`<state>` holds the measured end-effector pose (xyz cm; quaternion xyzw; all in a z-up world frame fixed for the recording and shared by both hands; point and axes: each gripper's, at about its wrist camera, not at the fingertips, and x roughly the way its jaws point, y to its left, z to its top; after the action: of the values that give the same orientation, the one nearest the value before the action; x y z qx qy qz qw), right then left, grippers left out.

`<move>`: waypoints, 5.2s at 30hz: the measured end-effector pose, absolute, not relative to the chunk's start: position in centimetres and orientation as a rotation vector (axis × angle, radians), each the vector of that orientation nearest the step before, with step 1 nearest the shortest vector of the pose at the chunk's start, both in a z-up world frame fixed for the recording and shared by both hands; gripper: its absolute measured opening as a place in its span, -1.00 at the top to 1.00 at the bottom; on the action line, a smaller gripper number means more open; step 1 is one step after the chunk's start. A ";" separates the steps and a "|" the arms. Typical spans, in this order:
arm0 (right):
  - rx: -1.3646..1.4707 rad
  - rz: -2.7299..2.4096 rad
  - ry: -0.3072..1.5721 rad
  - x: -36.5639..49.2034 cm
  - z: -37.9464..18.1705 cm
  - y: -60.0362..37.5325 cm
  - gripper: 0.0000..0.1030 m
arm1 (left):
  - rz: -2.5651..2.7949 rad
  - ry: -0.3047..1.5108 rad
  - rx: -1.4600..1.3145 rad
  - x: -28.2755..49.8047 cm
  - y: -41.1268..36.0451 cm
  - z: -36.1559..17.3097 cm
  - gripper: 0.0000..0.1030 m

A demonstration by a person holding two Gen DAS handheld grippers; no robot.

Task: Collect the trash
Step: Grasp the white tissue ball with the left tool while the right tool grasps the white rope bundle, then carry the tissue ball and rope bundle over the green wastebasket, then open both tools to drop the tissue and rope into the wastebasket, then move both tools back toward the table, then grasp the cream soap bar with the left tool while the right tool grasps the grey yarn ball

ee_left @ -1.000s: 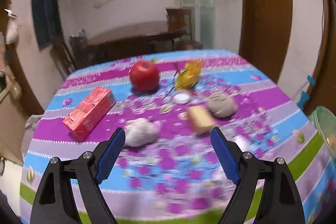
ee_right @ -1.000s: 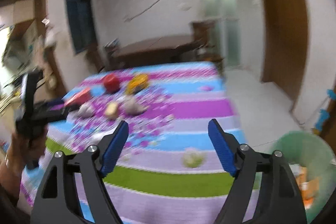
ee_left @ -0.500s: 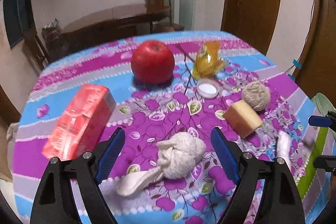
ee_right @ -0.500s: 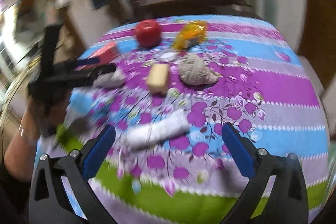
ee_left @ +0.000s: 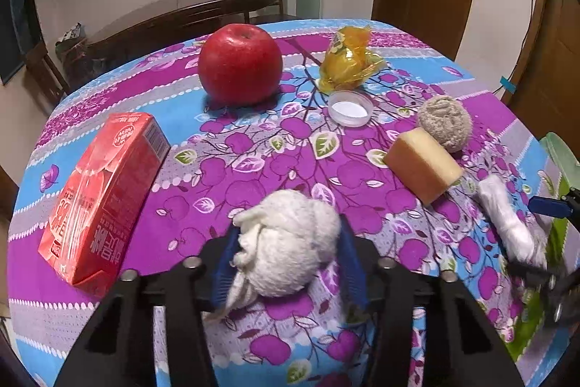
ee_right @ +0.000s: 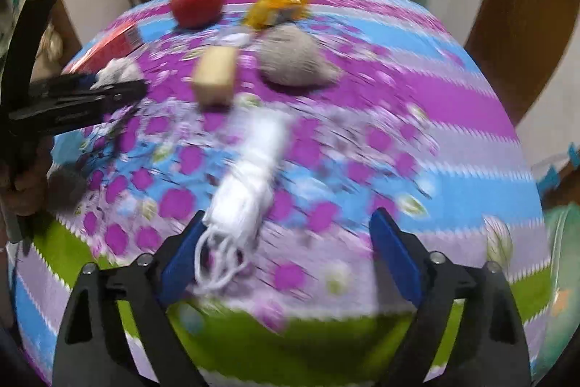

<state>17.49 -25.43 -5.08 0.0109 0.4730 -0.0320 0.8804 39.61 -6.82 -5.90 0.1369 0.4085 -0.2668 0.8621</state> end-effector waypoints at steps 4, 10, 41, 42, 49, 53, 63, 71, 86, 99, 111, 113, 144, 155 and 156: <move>0.093 -0.047 0.948 15.5 -4.4 -28.4 -0.16 | -0.546 0.852 0.296 38.8 -7.1 -5.8 0.17; 0.038 0.064 0.927 16.0 -3.8 -27.6 -0.52 | -0.527 0.865 0.259 38.9 -7.0 -5.7 0.18; 0.183 -0.201 0.600 0.0 12.1 -46.5 0.50 | -0.934 0.590 0.362 21.8 -29.3 8.6 0.36; 0.188 -0.239 0.593 -0.9 12.3 -47.8 0.50 | -0.967 0.582 0.372 20.8 -31.5 8.8 0.36; 0.261 -0.412 0.621 -6.0 11.0 -55.3 0.50 | -1.143 0.617 0.424 16.6 -43.7 7.7 0.36; 0.309 -0.479 0.666 -7.4 9.0 -58.2 0.50 | -1.215 0.676 0.459 15.0 -49.6 5.4 0.36; 0.385 -0.514 0.858 -6.4 1.9 -60.1 0.50 | -1.216 0.823 0.573 12.5 -58.0 -3.6 0.36; 0.397 -0.503 0.846 -6.4 1.7 -60.6 0.49 | -1.180 0.783 0.638 11.9 -59.1 -5.6 0.35; 0.389 -0.524 0.816 -8.0 2.1 -61.5 0.28 | -1.117 0.706 0.658 11.8 -56.3 -4.0 -0.07; 0.256 -0.534 0.688 -5.6 4.8 -57.4 0.28 | -0.967 0.627 0.585 14.7 -49.5 -0.9 -0.07; 0.164 -0.316 0.604 4.0 4.5 -48.2 0.09 | -0.689 0.673 0.395 24.2 -33.6 0.9 -0.15; 0.145 -0.250 0.615 6.3 4.0 -45.9 -0.02 | -0.626 0.691 0.354 26.7 -30.3 1.2 -0.20; -0.263 0.476 0.759 28.3 -1.0 -29.9 -0.47 | -0.397 0.929 0.132 36.7 -13.8 -4.7 0.37; -0.128 0.428 0.863 28.1 -3.2 -28.2 0.42 | -0.315 0.874 0.161 34.2 -12.4 -2.6 0.37; -0.109 0.416 0.851 26.9 -2.8 -28.6 0.42 | -0.321 0.860 0.163 33.4 -12.7 -2.1 0.37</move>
<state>26.91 -28.56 -2.77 -0.0524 0.4095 0.2000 0.8886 33.43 -12.73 -2.13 0.0788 0.4146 -0.1547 0.8933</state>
